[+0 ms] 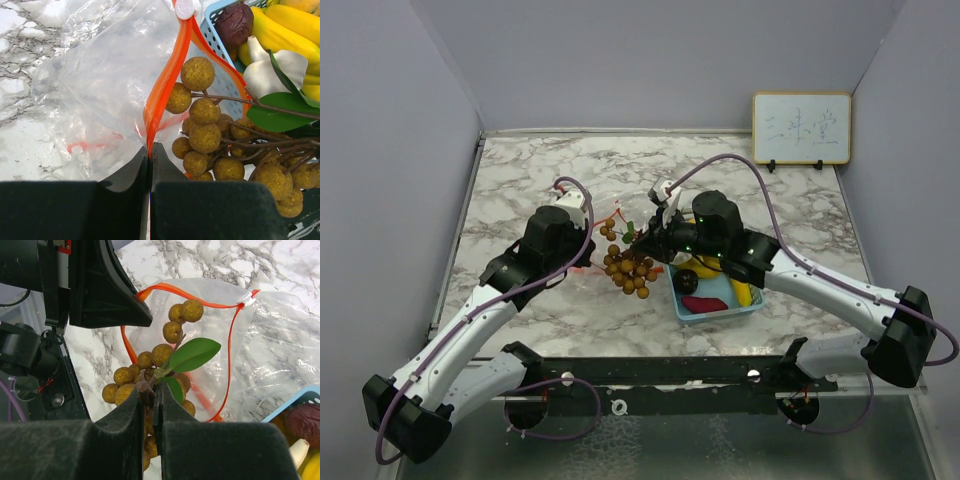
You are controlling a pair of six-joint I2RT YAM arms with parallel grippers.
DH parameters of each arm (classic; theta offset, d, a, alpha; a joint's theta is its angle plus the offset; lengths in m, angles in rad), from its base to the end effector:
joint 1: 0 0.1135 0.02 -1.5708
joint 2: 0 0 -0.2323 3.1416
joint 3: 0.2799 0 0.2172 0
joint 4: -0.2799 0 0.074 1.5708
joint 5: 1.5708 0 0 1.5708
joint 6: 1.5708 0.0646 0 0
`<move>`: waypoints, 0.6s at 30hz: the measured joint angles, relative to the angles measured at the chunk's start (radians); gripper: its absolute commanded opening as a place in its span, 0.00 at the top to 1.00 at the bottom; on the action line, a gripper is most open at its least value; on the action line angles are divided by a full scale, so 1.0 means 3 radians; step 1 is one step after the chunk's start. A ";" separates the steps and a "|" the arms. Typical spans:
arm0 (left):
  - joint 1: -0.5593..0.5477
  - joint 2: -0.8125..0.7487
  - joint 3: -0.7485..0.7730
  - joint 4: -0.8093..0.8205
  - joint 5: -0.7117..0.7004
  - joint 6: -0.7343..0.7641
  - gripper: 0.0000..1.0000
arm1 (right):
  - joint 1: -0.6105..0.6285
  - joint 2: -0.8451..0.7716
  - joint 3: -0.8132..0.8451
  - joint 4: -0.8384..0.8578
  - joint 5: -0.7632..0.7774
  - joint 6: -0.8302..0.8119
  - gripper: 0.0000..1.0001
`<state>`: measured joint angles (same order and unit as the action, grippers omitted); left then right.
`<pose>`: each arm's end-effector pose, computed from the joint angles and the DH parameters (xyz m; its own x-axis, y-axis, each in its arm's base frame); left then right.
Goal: Place the food in the zip-top bag and seal the zipper
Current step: Place the fake fruit in the zipper food storage bag.
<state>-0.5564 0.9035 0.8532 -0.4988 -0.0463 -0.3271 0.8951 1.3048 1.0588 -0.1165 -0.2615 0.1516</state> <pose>0.1764 -0.1062 0.2731 -0.5784 -0.0182 -0.8155 0.3255 0.9116 -0.2512 0.1768 0.2473 0.2966 -0.3559 -0.2108 -0.9104 -0.8611 0.4526 0.2318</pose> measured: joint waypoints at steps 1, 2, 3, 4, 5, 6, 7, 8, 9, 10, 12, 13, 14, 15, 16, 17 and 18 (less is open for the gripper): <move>0.0000 0.0000 0.0000 0.0000 -0.0003 0.0000 1.00 | 0.0000 -0.0010 -0.0014 -0.0001 -0.0008 -0.0001 0.98; 0.0000 0.0000 0.0000 0.0000 -0.0008 0.0001 1.00 | 0.0000 -0.0023 -0.0032 -0.0001 -0.0006 -0.0003 0.98; 0.0000 0.0000 0.0000 0.0000 -0.0009 0.0000 1.00 | 0.0000 -0.0031 -0.0038 -0.0001 -0.0006 -0.0003 0.98; 0.0000 0.0000 0.0000 0.0001 -0.0009 0.0000 1.00 | 0.0000 -0.0032 -0.0039 -0.0006 -0.0004 -0.0003 0.98; 0.0000 0.0000 0.0000 0.0003 -0.0009 0.0000 1.00 | 0.0000 -0.0032 -0.0039 -0.0009 -0.0004 -0.0003 0.98; 0.0000 0.0000 0.0000 0.0003 -0.0009 0.0000 1.00 | 0.0000 -0.0029 -0.0038 -0.0014 -0.0005 -0.0003 0.98; 0.0000 0.0000 0.0000 0.0004 -0.0008 0.0000 1.00 | 0.0000 -0.0027 -0.0038 -0.0015 -0.0006 -0.0003 0.98; 0.0000 0.0000 0.0000 0.0004 -0.0009 0.0000 1.00 | 0.0000 -0.0024 -0.0038 -0.0015 -0.0008 -0.0001 0.98; 0.0000 0.0000 -0.0003 0.0005 -0.0009 0.0000 1.00 | 0.0000 -0.0024 -0.0038 -0.0015 -0.0009 -0.0001 0.98; 0.0000 0.0000 -0.0004 0.0008 -0.0009 0.0000 1.00 | 0.0000 -0.0024 -0.0039 -0.0010 -0.0009 0.0000 0.98; 0.0000 0.0000 -0.0013 0.0015 -0.0009 0.0000 1.00 | 0.0000 -0.0041 -0.0050 0.0037 0.0001 0.0013 0.98; 0.0000 0.0000 -0.0022 0.0017 -0.0008 0.0000 1.00 | 0.0000 -0.0061 -0.0066 0.0066 0.0025 0.0033 0.98; 0.0000 0.0000 -0.0029 0.0023 -0.0008 0.0000 1.00 | 0.0000 -0.0104 -0.0099 0.0108 0.0070 0.0055 0.98; 0.0000 0.0000 -0.0033 0.0027 -0.0008 0.0000 1.00 | 0.0000 -0.0159 -0.0136 0.0156 0.0126 0.0078 0.98; 0.0000 0.0001 -0.0057 0.0042 -0.0006 -0.0001 1.00 | 0.0000 -0.0253 -0.0201 0.0240 0.0216 0.0121 0.98; 0.0000 0.0001 -0.0070 0.0051 -0.0005 -0.0003 1.00 | 0.0000 -0.0327 -0.0248 0.0312 0.0280 0.0146 0.98; 0.0000 0.0001 -0.0083 0.0061 -0.0004 -0.0008 1.00 | 0.0000 -0.0422 -0.0306 0.0408 0.0352 0.0181 0.98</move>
<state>-0.5564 0.9039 0.8284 -0.4805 -0.0475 -0.3294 0.8951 1.1782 0.9668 0.0059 -0.1558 0.2058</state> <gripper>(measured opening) 0.018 0.074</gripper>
